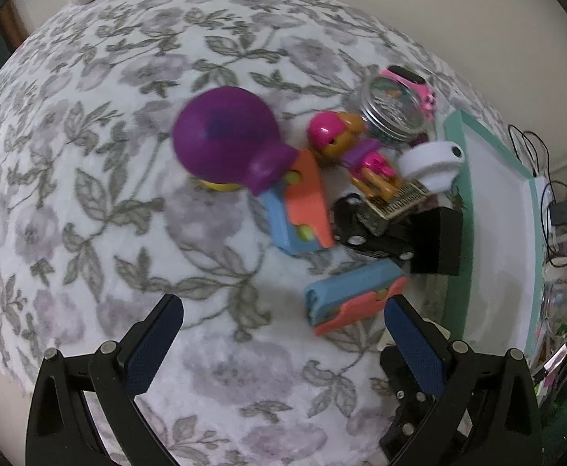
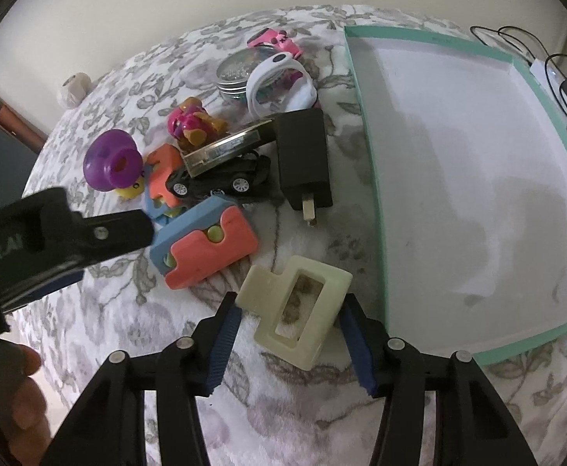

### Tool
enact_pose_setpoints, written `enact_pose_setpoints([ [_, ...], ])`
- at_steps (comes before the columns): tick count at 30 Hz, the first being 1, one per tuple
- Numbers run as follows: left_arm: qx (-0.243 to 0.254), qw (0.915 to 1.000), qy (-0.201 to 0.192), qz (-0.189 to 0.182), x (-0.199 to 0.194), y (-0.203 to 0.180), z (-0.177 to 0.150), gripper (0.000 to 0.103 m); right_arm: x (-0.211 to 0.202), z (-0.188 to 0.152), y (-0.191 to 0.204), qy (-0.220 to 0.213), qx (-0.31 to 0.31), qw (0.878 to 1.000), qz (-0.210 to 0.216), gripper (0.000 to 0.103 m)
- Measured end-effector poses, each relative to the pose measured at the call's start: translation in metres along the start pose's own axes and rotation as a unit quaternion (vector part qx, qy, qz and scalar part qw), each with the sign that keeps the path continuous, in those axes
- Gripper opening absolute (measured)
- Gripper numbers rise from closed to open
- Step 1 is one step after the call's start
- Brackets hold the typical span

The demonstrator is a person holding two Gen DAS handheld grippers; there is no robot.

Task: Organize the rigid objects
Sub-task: 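Close the right tool on the cream clip while the left tool grasps the blue-orange block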

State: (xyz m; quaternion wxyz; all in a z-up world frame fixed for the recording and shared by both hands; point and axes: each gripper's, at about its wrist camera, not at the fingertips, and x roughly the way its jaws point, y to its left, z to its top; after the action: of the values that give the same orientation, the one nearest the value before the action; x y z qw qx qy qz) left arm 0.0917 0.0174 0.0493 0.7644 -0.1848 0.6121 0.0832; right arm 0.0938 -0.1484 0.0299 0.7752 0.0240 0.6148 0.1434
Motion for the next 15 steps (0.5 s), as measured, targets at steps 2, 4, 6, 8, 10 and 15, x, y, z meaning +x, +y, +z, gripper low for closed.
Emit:
enact_pose_setpoints([
  [2,0.012,0.9999,-0.001,0.007,0.007,-0.01,-0.001,0.103,-0.001,-0.001,0.0,0.002,-0.002,1.0,0.001,0.055],
  [4,0.02,0.9997,-0.002,0.012,0.013,-0.017,-0.002,0.103,-0.003,-0.002,-0.003,0.005,-0.001,1.0,0.004,0.055],
  [6,0.024,0.9996,-0.007,0.014,0.018,-0.023,-0.001,0.103,-0.003,-0.003,-0.005,0.007,0.0,1.0,0.008,0.055],
  [8,0.033,0.9993,-0.012,0.01,0.021,-0.029,-0.001,0.103,-0.002,-0.002,-0.004,0.008,-0.001,1.0,0.01,0.055],
  [10,0.042,0.9989,-0.02,0.005,0.024,-0.035,-0.001,0.102,-0.001,-0.003,-0.004,0.008,-0.002,1.0,0.011,0.055],
  [15,0.057,0.9979,-0.03,0.006,0.038,-0.05,0.005,0.099,-0.002,-0.004,-0.005,0.009,-0.001,1.0,0.014,0.055],
])
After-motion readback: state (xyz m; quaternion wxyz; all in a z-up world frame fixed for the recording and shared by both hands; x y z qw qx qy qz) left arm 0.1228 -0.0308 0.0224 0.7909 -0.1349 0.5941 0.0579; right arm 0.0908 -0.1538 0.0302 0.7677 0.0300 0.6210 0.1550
